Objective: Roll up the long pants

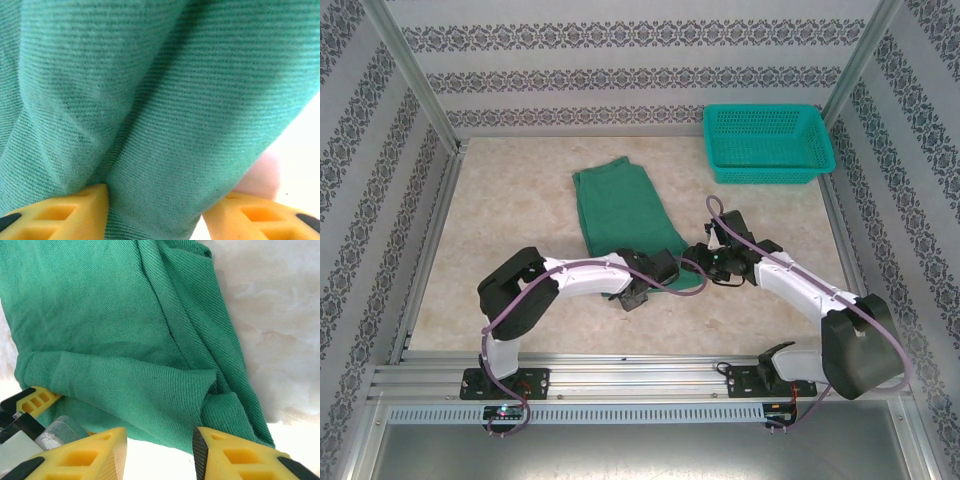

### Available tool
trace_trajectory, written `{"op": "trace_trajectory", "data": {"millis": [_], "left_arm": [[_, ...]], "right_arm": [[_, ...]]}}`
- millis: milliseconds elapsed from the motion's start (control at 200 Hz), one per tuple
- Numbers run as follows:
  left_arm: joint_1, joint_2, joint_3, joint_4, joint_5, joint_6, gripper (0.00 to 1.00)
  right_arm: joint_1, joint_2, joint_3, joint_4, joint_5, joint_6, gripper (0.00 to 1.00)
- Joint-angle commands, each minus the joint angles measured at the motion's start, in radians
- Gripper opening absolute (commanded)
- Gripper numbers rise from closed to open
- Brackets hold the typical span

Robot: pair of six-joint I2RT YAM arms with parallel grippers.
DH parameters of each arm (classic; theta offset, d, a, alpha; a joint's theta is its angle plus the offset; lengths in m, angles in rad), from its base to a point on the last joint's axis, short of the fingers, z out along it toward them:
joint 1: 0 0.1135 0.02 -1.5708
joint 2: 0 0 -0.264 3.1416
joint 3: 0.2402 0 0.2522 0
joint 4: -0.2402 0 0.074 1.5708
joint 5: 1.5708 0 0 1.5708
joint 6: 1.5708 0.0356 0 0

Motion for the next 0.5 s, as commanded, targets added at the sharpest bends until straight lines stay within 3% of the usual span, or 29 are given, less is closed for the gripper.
{"op": "trace_trajectory", "data": {"millis": [0,205,375,495], "left_arm": [[0.016,0.147,-0.031,0.058,-0.039,-0.051,0.43],[0.015,0.184,-0.056,0.100,-0.009,-0.098,0.00],[-0.003,0.108,-0.020,-0.020,0.083,-0.107,0.00],[-0.019,0.015,0.042,-0.140,0.208,-0.118,0.00]], "right_arm": [[0.009,0.011,0.020,0.016,-0.018,0.005,0.41],[0.008,0.009,0.031,-0.002,-0.012,-0.001,0.41],[-0.017,-0.016,0.043,-0.027,0.019,-0.014,0.41],[-0.076,-0.025,0.063,-0.034,0.029,-0.021,0.41]]}}
